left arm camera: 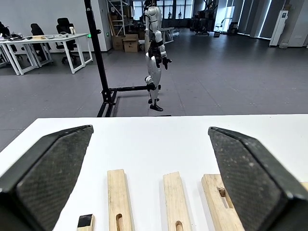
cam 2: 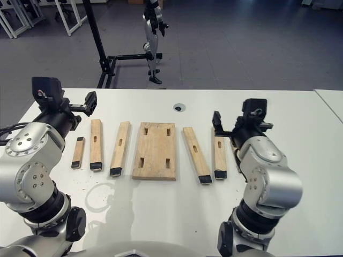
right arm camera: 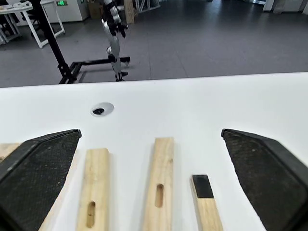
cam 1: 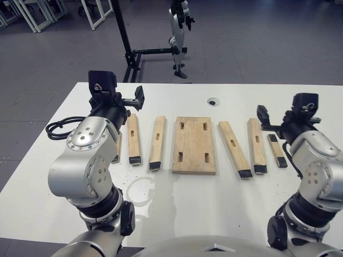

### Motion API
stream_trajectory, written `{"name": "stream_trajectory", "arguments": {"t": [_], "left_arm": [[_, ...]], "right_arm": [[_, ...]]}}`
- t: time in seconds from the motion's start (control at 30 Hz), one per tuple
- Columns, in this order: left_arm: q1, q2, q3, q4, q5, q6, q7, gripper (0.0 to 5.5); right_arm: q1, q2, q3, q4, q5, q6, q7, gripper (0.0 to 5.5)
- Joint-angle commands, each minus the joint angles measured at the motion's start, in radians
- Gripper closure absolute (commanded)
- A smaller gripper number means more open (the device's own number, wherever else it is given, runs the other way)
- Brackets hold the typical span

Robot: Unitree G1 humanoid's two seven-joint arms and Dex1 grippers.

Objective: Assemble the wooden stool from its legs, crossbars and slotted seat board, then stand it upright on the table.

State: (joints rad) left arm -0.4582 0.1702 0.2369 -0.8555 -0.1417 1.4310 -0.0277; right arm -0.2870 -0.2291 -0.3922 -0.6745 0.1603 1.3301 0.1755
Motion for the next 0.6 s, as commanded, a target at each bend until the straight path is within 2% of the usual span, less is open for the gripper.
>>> {"name": "stream_trajectory", "arguments": {"t": [0.03, 0.2, 0.37, 0.6], "left_arm": [[0.014, -0.002, -0.002, -0.005, 0.009, -0.008, 0.006, 1.09], [0.016, -0.026, -0.004, -0.011, 0.016, -0.016, 0.02, 1.09], [0.017, -0.034, -0.005, -0.016, 0.019, -0.016, 0.023, 1.09], [0.01, -0.039, -0.01, -0.026, 0.02, -0.005, 0.025, 1.09]], "right_arm": [[0.096, -0.066, -0.053, 0.155, 0.046, -0.077, 0.092, 0.12], [0.218, -0.14, -0.04, 0.328, 0.042, -0.255, 0.161, 0.12], [0.297, -0.166, -0.004, 0.418, 0.035, -0.368, 0.178, 0.12], [0.401, -0.098, 0.022, 0.449, 0.064, -0.389, 0.153, 0.12]]}}
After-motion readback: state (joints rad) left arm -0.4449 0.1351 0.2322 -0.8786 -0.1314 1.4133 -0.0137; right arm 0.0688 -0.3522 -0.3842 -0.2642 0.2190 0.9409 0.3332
